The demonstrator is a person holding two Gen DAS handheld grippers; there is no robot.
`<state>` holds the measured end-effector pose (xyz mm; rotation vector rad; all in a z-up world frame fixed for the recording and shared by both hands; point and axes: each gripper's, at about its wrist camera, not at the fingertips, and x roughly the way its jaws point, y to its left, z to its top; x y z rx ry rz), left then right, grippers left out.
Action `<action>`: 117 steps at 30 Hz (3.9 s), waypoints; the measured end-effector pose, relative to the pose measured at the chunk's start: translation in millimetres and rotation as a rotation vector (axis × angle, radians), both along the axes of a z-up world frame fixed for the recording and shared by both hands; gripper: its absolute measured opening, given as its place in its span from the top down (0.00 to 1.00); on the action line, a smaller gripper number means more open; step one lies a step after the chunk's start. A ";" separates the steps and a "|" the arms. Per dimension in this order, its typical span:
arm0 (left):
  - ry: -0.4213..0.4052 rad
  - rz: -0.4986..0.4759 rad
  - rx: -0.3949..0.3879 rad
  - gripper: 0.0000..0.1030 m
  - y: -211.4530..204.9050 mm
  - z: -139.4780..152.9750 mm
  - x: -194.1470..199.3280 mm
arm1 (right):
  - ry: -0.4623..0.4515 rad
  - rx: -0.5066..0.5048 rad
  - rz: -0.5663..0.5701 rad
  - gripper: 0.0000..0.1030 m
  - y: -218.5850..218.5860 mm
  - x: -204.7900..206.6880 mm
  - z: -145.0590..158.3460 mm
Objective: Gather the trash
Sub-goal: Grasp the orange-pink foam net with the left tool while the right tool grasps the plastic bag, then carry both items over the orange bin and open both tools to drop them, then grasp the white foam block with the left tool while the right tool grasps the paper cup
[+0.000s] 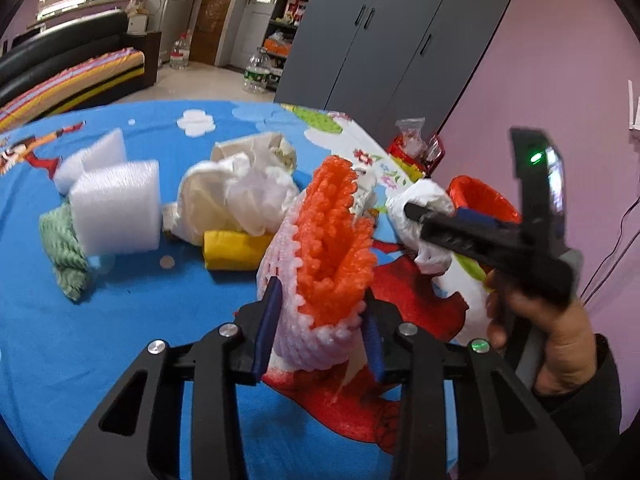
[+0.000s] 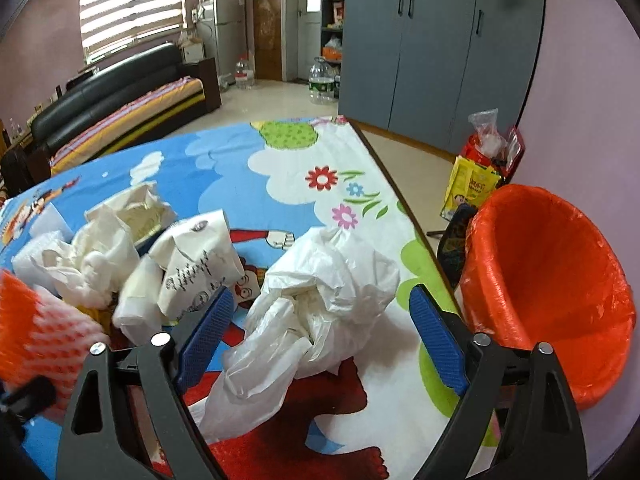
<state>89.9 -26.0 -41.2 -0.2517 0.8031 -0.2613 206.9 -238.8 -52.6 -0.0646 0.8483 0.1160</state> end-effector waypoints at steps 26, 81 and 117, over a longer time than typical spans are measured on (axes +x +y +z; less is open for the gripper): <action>-0.169 0.000 0.010 0.65 -15.1 67.6 24.0 | -0.141 0.109 -0.042 0.74 -55.4 -45.5 59.6; -0.175 -0.286 -0.145 0.34 -183.4 79.2 140.9 | -0.261 0.021 -0.425 0.37 -221.9 -54.2 84.5; -0.223 0.179 0.075 0.34 49.5 56.9 45.7 | -0.219 0.090 -0.110 0.23 -69.2 -45.2 81.7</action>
